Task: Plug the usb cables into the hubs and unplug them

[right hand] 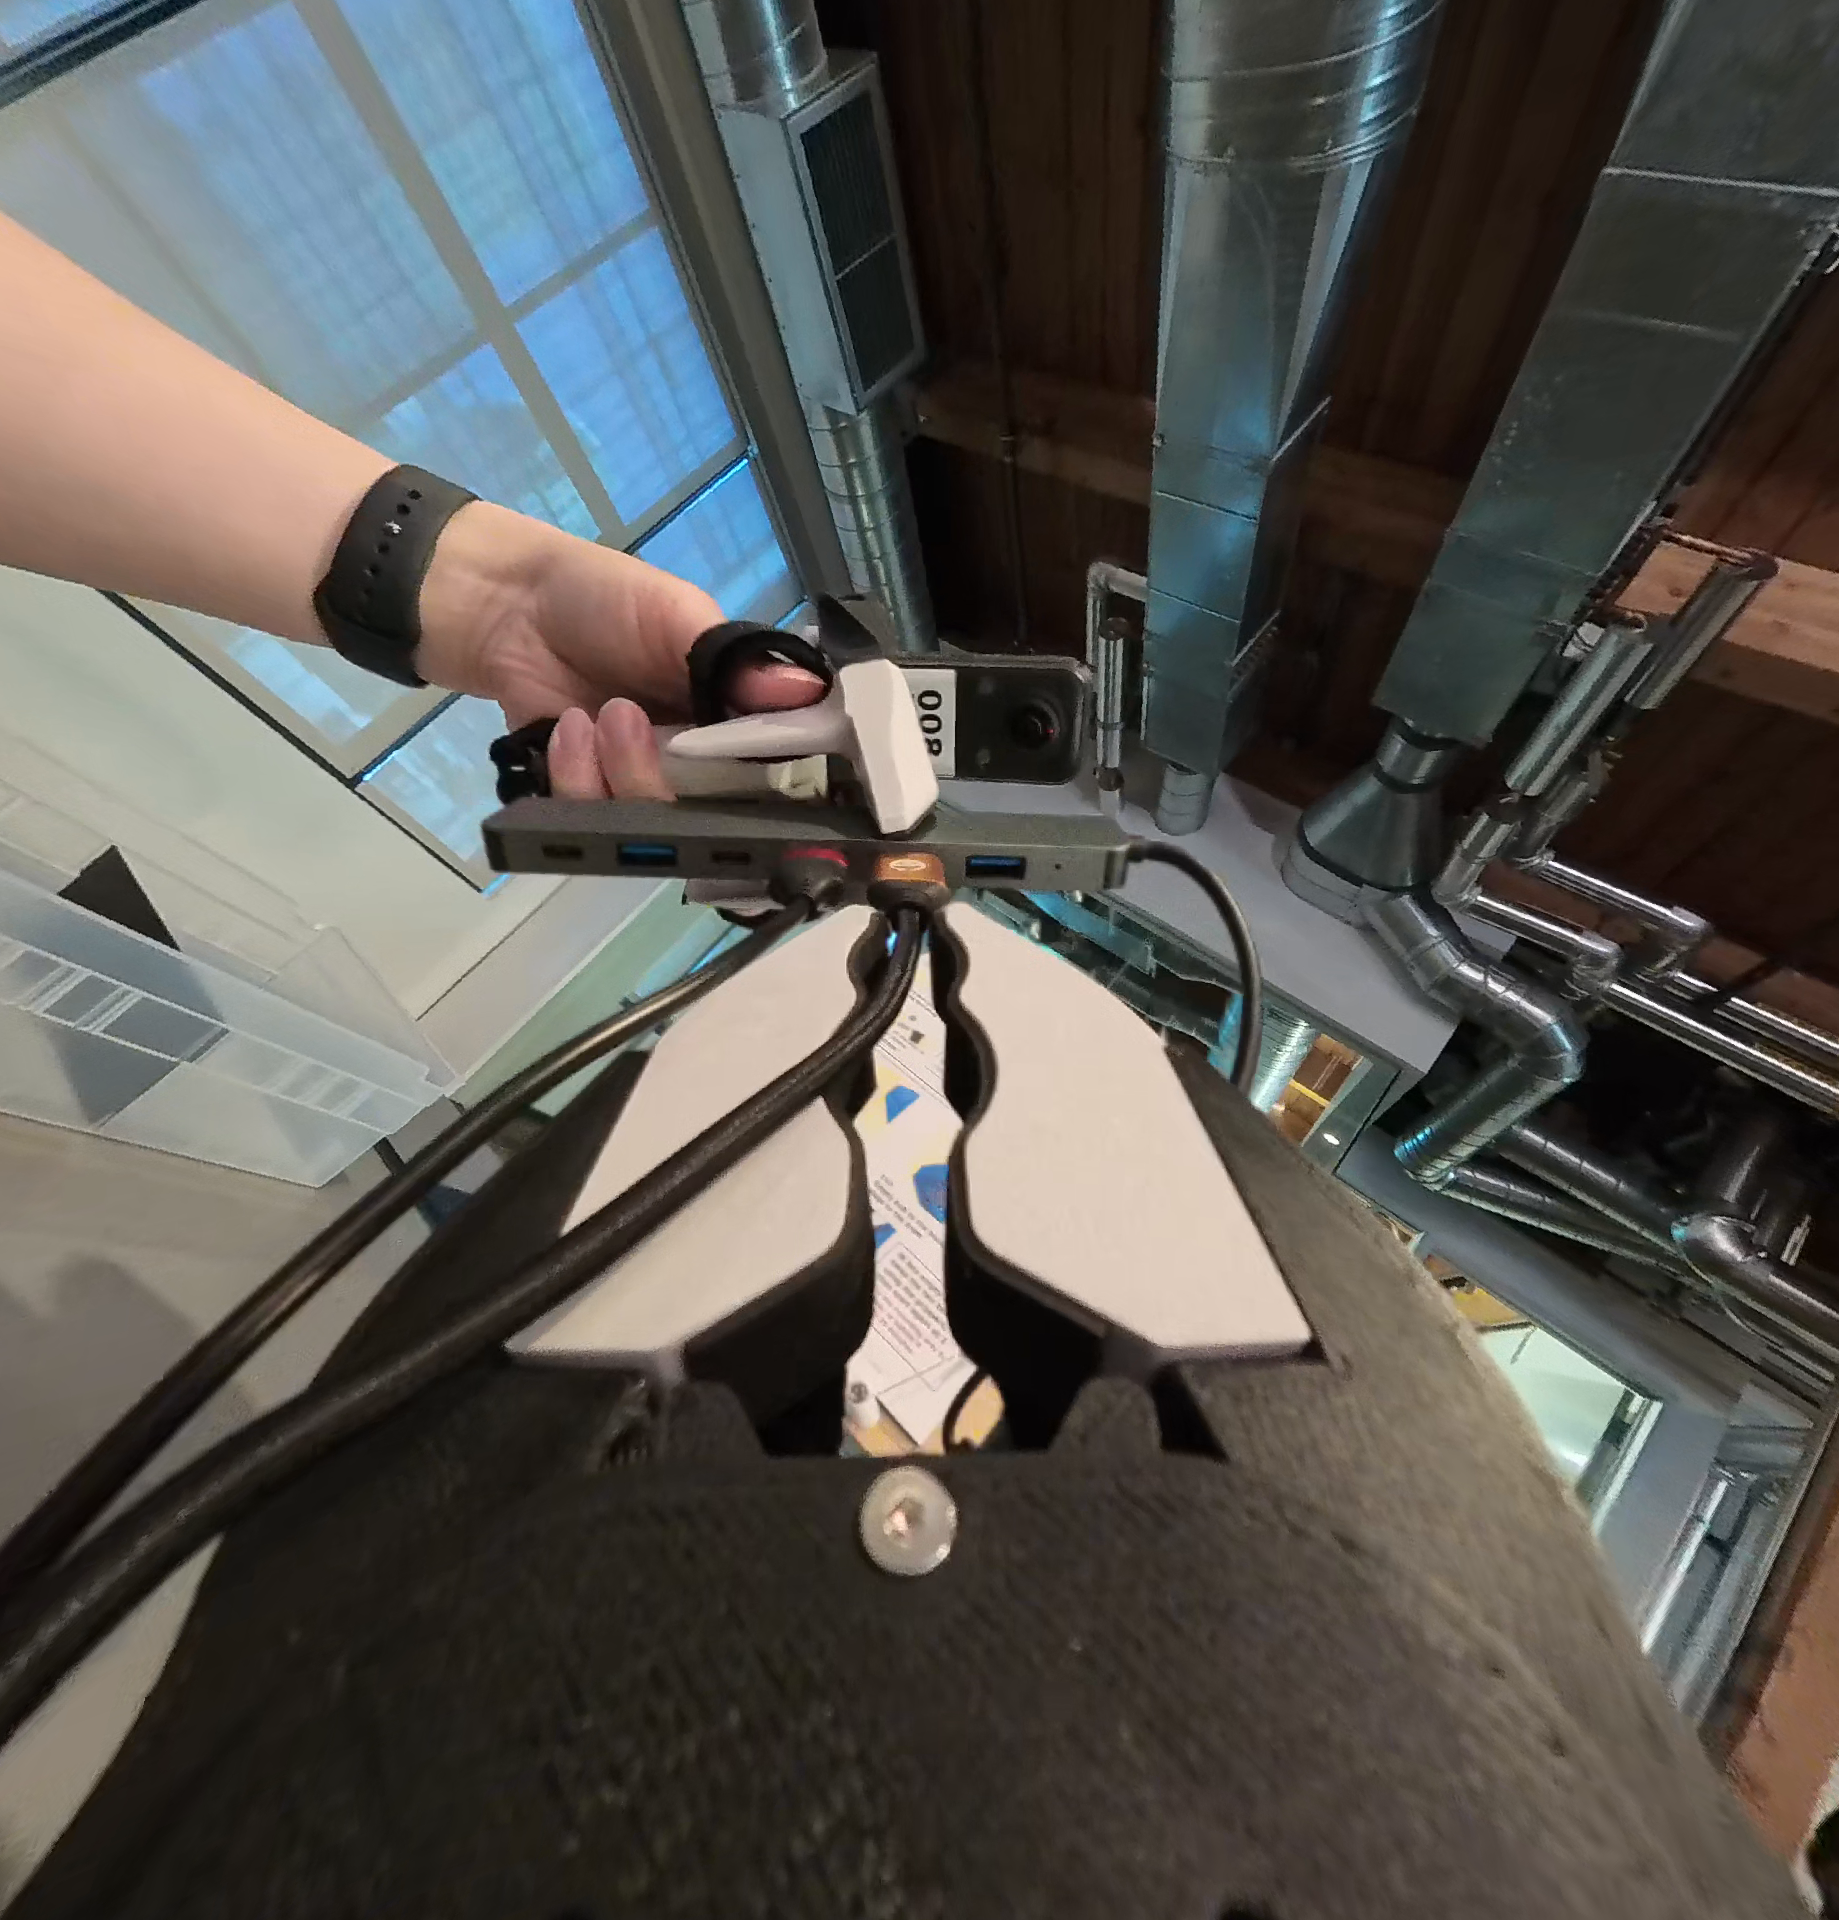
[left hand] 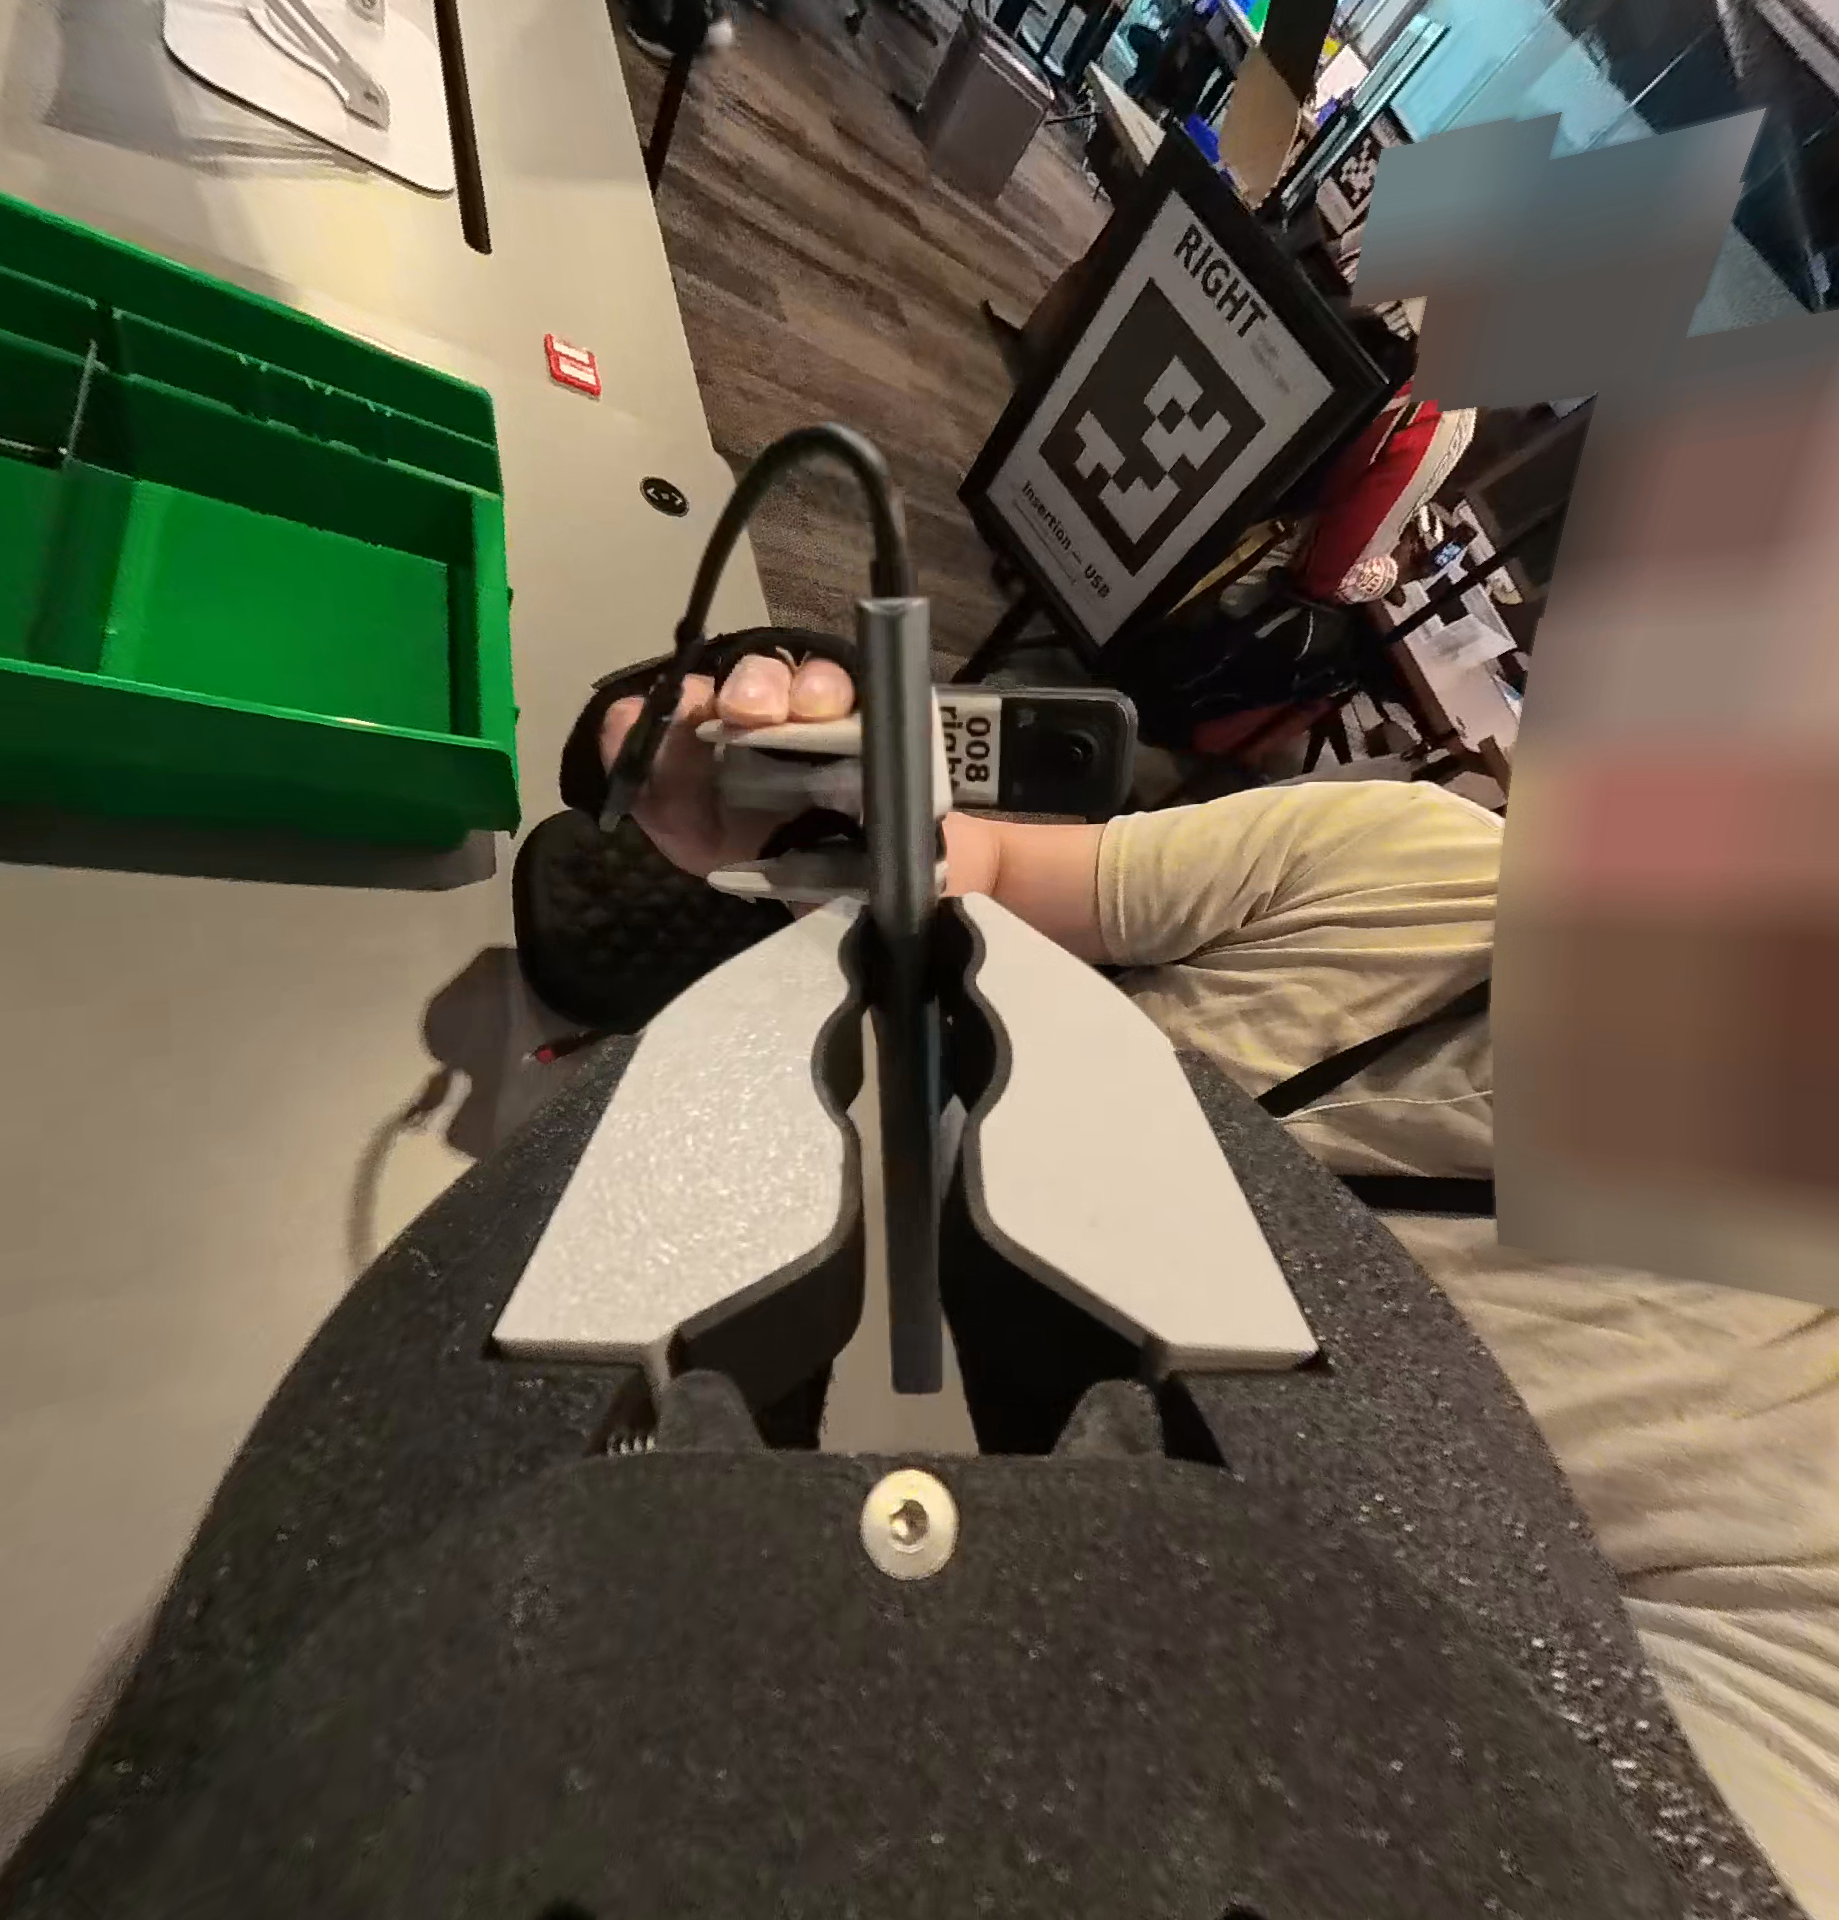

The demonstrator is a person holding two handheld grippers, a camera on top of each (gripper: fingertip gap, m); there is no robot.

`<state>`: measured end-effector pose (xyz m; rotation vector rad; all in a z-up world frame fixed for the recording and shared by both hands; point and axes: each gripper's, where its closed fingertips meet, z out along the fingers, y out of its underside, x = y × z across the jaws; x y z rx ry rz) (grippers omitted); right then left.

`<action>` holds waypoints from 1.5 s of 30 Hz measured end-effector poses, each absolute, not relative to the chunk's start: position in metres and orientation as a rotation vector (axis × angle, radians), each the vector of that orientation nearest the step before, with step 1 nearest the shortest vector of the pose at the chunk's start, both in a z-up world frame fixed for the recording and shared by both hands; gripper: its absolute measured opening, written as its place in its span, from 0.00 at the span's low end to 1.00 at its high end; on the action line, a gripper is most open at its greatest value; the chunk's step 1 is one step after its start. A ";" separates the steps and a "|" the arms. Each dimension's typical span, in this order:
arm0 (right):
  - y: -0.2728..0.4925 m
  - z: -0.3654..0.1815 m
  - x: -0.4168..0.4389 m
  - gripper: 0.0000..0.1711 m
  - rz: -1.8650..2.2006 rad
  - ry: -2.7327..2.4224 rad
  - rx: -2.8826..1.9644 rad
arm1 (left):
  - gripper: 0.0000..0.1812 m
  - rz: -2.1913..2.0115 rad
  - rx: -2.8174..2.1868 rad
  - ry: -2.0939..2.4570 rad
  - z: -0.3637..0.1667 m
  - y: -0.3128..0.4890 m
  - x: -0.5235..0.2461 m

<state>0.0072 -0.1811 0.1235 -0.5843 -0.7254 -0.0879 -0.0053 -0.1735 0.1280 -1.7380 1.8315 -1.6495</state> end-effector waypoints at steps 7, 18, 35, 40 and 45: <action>-0.180 0.122 0.007 0.05 -0.155 -0.731 -0.587 | 0.06 -1.716 -1.790 1.785 0.126 -0.171 -0.005; -0.182 0.117 0.006 0.04 -0.094 -0.764 -0.634 | 0.06 -1.778 -1.842 1.798 0.120 -0.175 -0.006; -0.165 0.123 0.024 0.04 -0.045 -0.749 -0.679 | 0.10 -1.866 -1.711 1.610 0.117 -0.163 -0.003; -0.153 0.119 0.045 0.09 -0.035 -0.773 -0.799 | 0.06 -1.805 -1.671 1.576 0.121 -0.153 -0.007; -0.182 0.152 0.078 0.06 0.069 -0.620 -0.804 | 0.06 -1.916 -1.727 1.353 0.131 -0.129 -0.018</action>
